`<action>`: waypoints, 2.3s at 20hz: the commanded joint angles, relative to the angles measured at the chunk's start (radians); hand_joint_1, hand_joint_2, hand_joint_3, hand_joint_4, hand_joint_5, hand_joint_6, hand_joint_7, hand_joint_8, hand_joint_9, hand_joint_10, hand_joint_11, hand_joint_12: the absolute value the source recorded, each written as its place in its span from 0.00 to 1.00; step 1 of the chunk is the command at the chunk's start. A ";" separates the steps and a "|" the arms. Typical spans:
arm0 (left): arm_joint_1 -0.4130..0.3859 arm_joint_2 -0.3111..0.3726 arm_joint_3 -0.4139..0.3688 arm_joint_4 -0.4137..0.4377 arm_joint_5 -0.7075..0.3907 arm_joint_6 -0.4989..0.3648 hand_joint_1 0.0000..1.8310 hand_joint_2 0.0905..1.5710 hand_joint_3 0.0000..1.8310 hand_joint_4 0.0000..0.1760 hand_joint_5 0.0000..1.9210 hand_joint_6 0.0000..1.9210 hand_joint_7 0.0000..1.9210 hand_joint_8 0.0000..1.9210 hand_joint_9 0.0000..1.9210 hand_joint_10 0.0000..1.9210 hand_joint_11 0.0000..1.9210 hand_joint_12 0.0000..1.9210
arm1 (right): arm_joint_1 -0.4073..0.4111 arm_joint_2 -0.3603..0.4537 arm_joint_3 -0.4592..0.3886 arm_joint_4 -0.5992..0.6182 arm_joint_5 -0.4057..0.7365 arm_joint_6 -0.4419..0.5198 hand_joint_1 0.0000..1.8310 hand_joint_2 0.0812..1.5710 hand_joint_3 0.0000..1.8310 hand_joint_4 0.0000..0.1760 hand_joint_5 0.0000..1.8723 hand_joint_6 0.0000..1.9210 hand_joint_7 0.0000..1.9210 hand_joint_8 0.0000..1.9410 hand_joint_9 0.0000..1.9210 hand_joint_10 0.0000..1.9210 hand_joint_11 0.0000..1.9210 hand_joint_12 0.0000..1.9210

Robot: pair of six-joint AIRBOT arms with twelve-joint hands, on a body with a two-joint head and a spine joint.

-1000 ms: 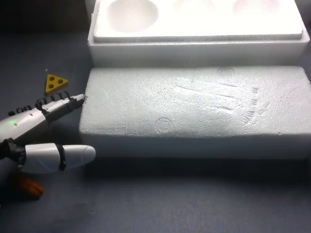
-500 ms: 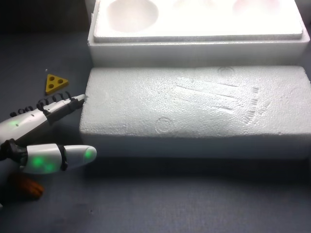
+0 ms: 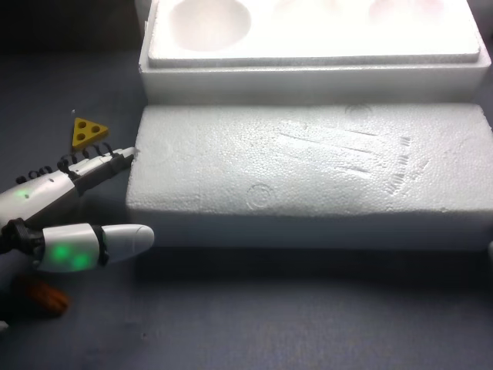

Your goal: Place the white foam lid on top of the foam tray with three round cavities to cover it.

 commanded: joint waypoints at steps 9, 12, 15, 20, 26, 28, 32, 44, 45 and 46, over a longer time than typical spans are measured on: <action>0.043 0.047 -0.108 0.050 -0.311 -0.047 0.18 0.68 0.01 0.00 0.02 0.00 0.00 0.00 0.00 0.00 0.00 0.00 | -0.036 0.093 -0.106 -0.072 0.292 0.052 0.24 0.77 0.00 0.00 0.00 0.00 0.00 0.00 0.00 0.00 0.00 0.60; 0.061 0.049 -0.122 0.053 -0.333 -0.059 0.17 0.68 0.00 0.02 0.02 0.00 0.00 0.00 0.00 0.00 0.00 0.00 | -0.062 0.099 -0.121 -0.073 0.319 0.067 0.23 0.76 0.00 0.00 0.02 0.01 0.00 0.00 0.00 0.00 0.00 0.62; 0.080 0.064 -0.149 0.062 -0.365 -0.065 0.16 0.68 0.00 0.09 0.01 0.00 0.00 0.00 0.00 0.00 0.00 0.00 | -0.106 0.112 -0.145 -0.077 0.370 0.089 0.24 0.76 0.00 0.00 0.02 0.00 0.00 0.00 0.01 0.01 0.00 0.65; 0.097 0.118 -0.206 0.104 -0.452 -0.068 0.17 0.69 0.00 0.12 0.01 0.00 0.00 0.00 0.00 0.00 0.00 0.00 | -0.192 0.185 -0.221 -0.100 0.509 0.102 0.22 0.78 0.00 0.00 0.01 0.00 0.00 0.00 0.00 0.00 0.00 0.51; 0.086 0.153 -0.226 0.131 -0.497 -0.070 0.17 0.71 0.01 0.03 0.02 0.01 0.00 0.00 0.00 0.00 0.00 0.00 | -0.187 0.228 -0.242 -0.146 0.557 0.101 0.21 0.74 0.00 0.00 0.02 0.00 0.07 0.00 0.02 0.13 0.00 0.65; 0.074 0.161 -0.224 0.132 -0.504 -0.067 0.21 0.70 0.00 0.00 0.03 0.01 0.00 0.00 0.00 0.00 0.00 0.00 | -0.176 0.238 -0.240 -0.154 0.561 0.097 0.23 0.75 0.00 0.00 0.03 0.00 0.05 0.00 0.00 0.19 0.00 0.73; 0.008 0.157 -0.190 0.149 -0.467 -0.063 0.18 0.70 0.00 0.00 0.02 0.00 0.00 0.00 0.00 0.00 0.00 0.00 | -0.135 0.244 -0.218 -0.161 0.556 0.093 0.28 0.75 0.00 0.00 0.05 0.02 0.04 0.00 0.00 0.19 0.00 0.72; -0.190 0.073 -0.041 0.182 -0.334 -0.066 0.24 0.66 0.00 0.00 0.03 0.00 0.00 0.00 0.00 0.00 0.00 0.00 | 0.096 0.185 -0.090 -0.205 0.383 0.067 0.21 0.74 0.00 0.00 0.00 0.15 0.09 0.01 0.00 0.34 0.00 0.89; -0.203 0.066 -0.028 0.179 -0.326 -0.066 0.24 0.66 0.00 0.00 0.04 0.00 0.00 0.00 0.00 0.00 0.01 0.00 | 0.116 0.178 -0.077 -0.207 0.364 0.063 0.22 0.74 0.00 0.00 0.00 0.13 0.07 0.01 0.00 0.24 0.00 0.89; -0.212 0.059 -0.017 0.174 -0.322 -0.066 0.24 0.66 0.00 0.00 0.04 0.00 0.00 0.00 0.00 0.00 0.01 0.00 | 0.133 0.170 -0.064 -0.209 0.348 0.061 0.23 0.74 0.00 0.00 0.00 0.13 0.07 0.00 0.00 0.19 0.00 0.86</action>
